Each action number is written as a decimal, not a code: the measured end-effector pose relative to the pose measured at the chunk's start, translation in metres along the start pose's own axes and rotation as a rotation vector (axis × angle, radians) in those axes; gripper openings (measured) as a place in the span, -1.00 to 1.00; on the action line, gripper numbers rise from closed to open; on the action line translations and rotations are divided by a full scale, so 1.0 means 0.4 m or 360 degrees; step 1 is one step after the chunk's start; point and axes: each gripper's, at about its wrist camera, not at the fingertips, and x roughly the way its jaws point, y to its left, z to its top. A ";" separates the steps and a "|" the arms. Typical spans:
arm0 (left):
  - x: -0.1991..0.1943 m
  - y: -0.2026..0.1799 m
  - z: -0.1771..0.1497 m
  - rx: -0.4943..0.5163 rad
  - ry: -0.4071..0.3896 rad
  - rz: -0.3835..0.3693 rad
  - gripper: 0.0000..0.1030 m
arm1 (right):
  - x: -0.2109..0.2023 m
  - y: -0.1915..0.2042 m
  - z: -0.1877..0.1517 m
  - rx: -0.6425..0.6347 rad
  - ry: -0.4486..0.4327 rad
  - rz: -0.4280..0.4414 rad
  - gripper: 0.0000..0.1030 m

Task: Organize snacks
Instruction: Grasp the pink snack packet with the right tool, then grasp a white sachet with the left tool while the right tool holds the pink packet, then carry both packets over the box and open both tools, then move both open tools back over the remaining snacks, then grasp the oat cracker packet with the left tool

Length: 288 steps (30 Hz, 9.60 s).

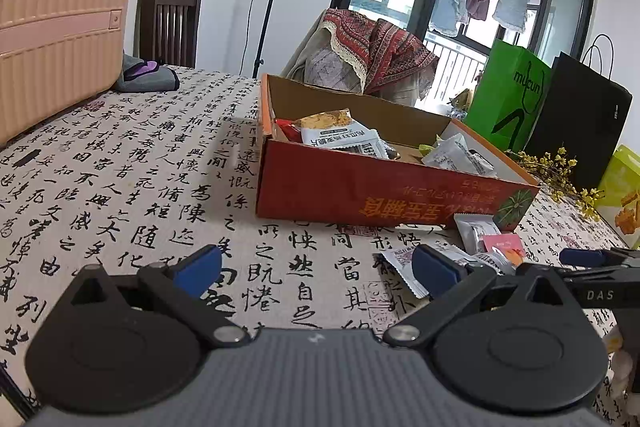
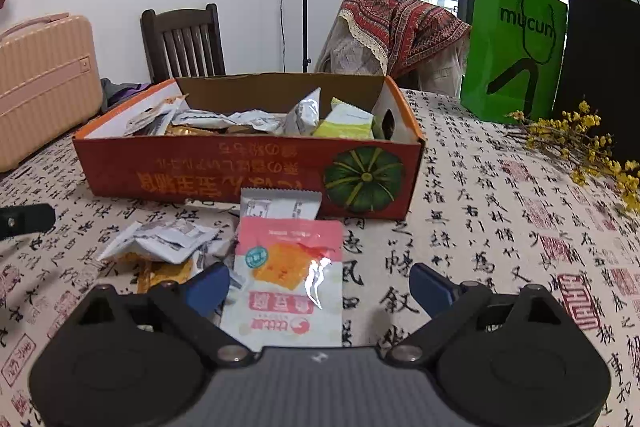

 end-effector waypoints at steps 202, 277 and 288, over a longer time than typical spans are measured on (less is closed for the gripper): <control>0.240 -0.118 0.267 -0.0104 -0.0305 0.0240 1.00 | 0.191 -0.061 0.212 0.0307 -0.0519 0.0070 1.00; 0.141 -0.269 -0.006 0.0089 0.0472 0.0114 1.00 | -0.052 -0.196 -0.086 0.0466 -0.0115 -0.0015 1.00; 0.163 -0.337 -0.031 0.0166 0.0426 0.0242 1.00 | -0.051 -0.200 -0.089 0.0480 -0.0109 -0.0005 1.00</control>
